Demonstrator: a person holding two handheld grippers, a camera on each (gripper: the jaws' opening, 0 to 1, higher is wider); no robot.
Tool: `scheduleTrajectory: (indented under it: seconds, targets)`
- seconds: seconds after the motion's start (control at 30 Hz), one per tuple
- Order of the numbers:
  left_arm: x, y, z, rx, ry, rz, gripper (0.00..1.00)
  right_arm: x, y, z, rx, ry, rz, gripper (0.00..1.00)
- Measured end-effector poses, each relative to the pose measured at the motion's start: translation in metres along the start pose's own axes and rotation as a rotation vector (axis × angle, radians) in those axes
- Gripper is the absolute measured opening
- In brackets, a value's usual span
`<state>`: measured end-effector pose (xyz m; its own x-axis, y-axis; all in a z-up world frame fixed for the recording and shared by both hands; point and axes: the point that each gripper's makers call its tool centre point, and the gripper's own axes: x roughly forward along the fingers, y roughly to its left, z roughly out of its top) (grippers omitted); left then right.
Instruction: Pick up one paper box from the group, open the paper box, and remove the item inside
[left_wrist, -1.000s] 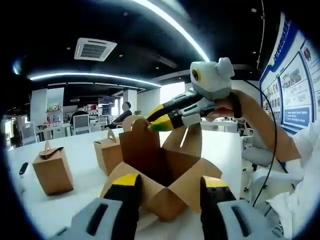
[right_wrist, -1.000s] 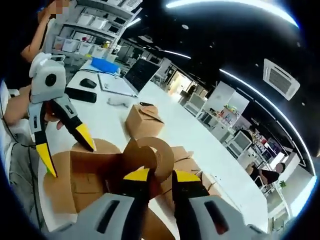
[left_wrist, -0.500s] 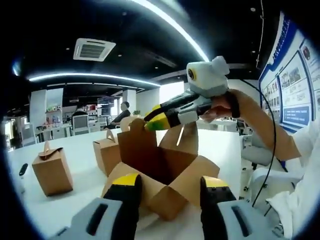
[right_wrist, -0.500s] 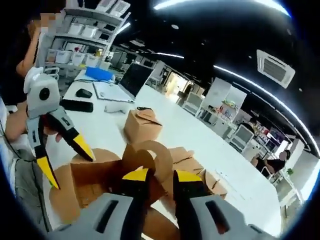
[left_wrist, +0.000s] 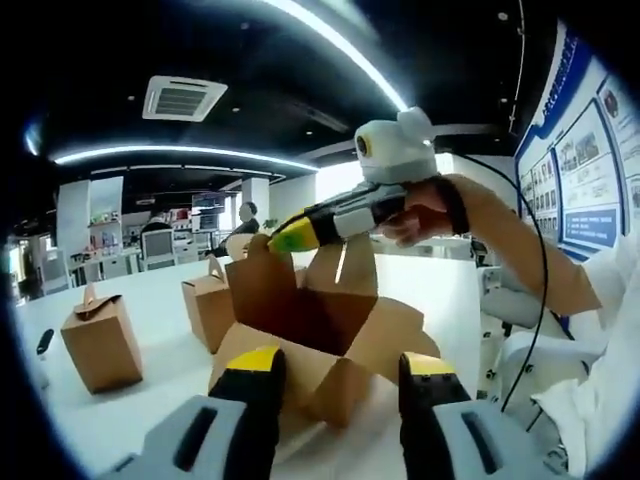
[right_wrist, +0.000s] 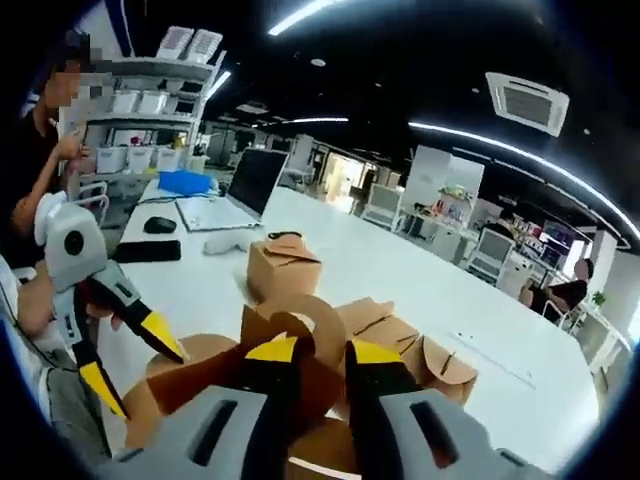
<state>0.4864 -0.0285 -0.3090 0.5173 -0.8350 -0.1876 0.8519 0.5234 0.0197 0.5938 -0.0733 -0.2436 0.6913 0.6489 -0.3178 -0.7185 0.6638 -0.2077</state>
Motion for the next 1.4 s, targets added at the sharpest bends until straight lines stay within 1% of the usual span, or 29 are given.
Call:
scheduleTrajectory:
  seconds: [0.07, 0.17, 0.2, 0.3, 0.4, 0.53, 0.57, 0.6, 0.63, 0.67, 0.7, 0.77, 0.83, 0.9, 1.0, 1.03, 1.1, 1.17, 1.2, 1.23, 1.3, 1.4]
  targets:
    - [-0.001, 0.0, 0.001, 0.003, 0.001, 0.002, 0.47, 0.0, -0.001, 0.0, 0.013, -0.005, 0.014, 0.19]
    - [-0.001, 0.003, 0.0, 0.003, 0.008, 0.014, 0.53, 0.0, -0.001, -0.004, 0.018, 0.015, 0.031, 0.18]
    - [-0.001, 0.003, 0.0, 0.006, 0.01, 0.016, 0.53, -0.001, 0.0, -0.006, 0.043, 0.024, 0.048, 0.17]
    - [-0.003, 0.005, 0.002, 0.012, 0.008, 0.023, 0.53, -0.007, 0.015, -0.005, 0.105, 0.022, 0.132, 0.15]
    - [-0.005, 0.007, 0.006, 0.028, 0.004, 0.032, 0.57, -0.009, 0.011, -0.007, 0.118, 0.035, 0.129, 0.15]
    - [-0.012, 0.011, 0.015, 0.041, -0.015, 0.051, 0.58, -0.012, 0.008, -0.01, 0.138, 0.046, 0.116, 0.16]
    - [-0.011, 0.012, 0.016, 0.049, -0.019, 0.06, 0.58, -0.011, 0.003, -0.009, 0.125, 0.039, 0.09, 0.16]
    - [-0.011, 0.012, 0.016, 0.051, -0.021, 0.062, 0.58, -0.01, -0.005, -0.007, 0.067, 0.024, 0.047, 0.16]
    - [-0.01, 0.012, 0.015, 0.053, -0.021, 0.063, 0.57, -0.009, -0.01, -0.008, 0.016, 0.024, 0.006, 0.16]
    - [-0.008, 0.012, 0.013, 0.056, -0.019, 0.062, 0.57, -0.008, -0.014, -0.009, -0.023, 0.032, -0.02, 0.18]
    - [-0.007, 0.011, 0.012, 0.059, -0.016, 0.06, 0.56, -0.007, -0.017, -0.01, -0.019, 0.042, -0.031, 0.21]
    - [-0.004, 0.009, 0.008, 0.06, -0.005, 0.05, 0.56, -0.004, -0.016, -0.007, -0.006, 0.029, -0.034, 0.24]
    - [-0.002, 0.007, 0.003, 0.062, 0.019, 0.042, 0.56, -0.001, -0.019, -0.004, 0.037, 0.005, -0.054, 0.3]
    - [-0.001, 0.008, -0.002, 0.068, 0.039, 0.04, 0.56, 0.001, -0.023, -0.006, 0.085, -0.007, -0.072, 0.35]
    - [-0.001, 0.008, -0.007, 0.072, 0.054, 0.036, 0.56, 0.005, -0.027, -0.009, 0.198, -0.022, -0.061, 0.41]
    - [-0.001, 0.009, -0.007, 0.069, 0.053, 0.035, 0.56, 0.005, -0.027, -0.011, 0.214, -0.022, -0.055, 0.42]
    - [-0.001, 0.008, -0.006, 0.067, 0.048, 0.033, 0.57, 0.005, -0.029, -0.014, 0.242, -0.027, -0.044, 0.42]
    - [-0.002, 0.008, -0.005, 0.063, 0.045, 0.03, 0.57, 0.007, -0.027, -0.019, 0.269, -0.013, -0.023, 0.41]
    - [-0.001, 0.007, -0.005, 0.059, 0.043, 0.028, 0.57, 0.008, -0.023, -0.025, 0.303, 0.015, -0.003, 0.41]
    - [-0.001, 0.007, -0.005, 0.057, 0.042, 0.026, 0.57, 0.01, -0.021, -0.028, 0.334, 0.024, 0.011, 0.4]
    - [-0.001, 0.007, -0.005, 0.058, 0.043, 0.026, 0.57, 0.013, -0.019, -0.03, 0.38, 0.025, 0.026, 0.37]
    - [-0.002, 0.007, -0.005, 0.058, 0.041, 0.026, 0.57, 0.017, -0.012, -0.038, 0.462, 0.056, 0.06, 0.29]
